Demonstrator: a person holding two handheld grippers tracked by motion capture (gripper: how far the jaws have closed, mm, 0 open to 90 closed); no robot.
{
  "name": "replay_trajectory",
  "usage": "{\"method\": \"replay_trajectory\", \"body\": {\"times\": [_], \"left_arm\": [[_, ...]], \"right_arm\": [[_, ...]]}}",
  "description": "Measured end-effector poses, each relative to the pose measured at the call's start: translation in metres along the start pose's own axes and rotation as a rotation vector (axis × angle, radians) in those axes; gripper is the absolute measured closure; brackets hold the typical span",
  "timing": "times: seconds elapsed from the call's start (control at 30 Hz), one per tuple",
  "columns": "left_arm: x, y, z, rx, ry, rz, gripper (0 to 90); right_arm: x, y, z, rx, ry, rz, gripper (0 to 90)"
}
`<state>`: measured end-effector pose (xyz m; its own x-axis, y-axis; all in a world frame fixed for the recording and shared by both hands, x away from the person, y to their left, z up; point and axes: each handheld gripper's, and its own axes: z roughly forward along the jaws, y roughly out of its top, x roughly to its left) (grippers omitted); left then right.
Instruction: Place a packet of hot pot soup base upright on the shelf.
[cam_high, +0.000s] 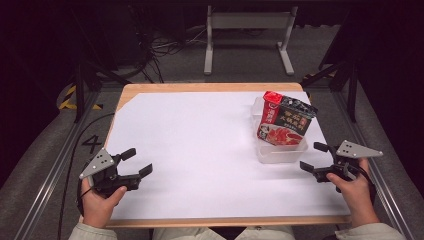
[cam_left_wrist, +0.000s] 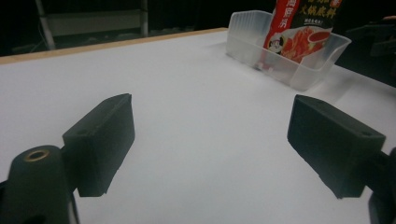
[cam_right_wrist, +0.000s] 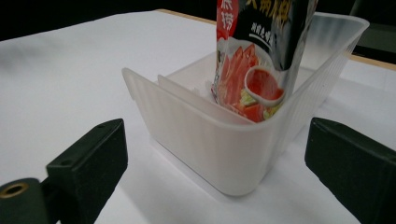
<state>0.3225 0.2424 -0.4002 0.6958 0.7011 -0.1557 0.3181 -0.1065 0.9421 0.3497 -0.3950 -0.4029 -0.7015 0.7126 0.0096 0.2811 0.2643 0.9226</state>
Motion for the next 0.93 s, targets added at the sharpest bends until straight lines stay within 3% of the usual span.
{"method": "replay_trajectory", "body": {"times": [0.2, 0.33, 0.53, 0.7, 0.93], "left_arm": [[0.003, -0.009, 0.004, 0.012, -0.013, 0.007, 11.0], [0.006, -0.015, 0.004, 0.015, -0.046, -0.001, 7.7], [0.009, -0.022, 0.008, 0.041, -0.003, -0.001, 7.8], [0.009, -0.025, 0.012, 0.078, 0.041, 0.016, 7.8], [0.012, -0.029, 0.014, 0.103, 0.064, -0.012, 7.5]], "right_arm": [[0.000, -0.011, 0.006, 0.034, -0.010, 0.000, 6.0], [0.001, -0.016, 0.011, 0.059, -0.021, -0.001, 6.0], [0.002, -0.022, 0.018, 0.123, -0.060, -0.006, 6.1], [0.001, -0.023, 0.020, 0.130, -0.065, 0.013, 6.1], [0.000, -0.024, 0.021, 0.121, -0.073, 0.028, 6.1]]}}
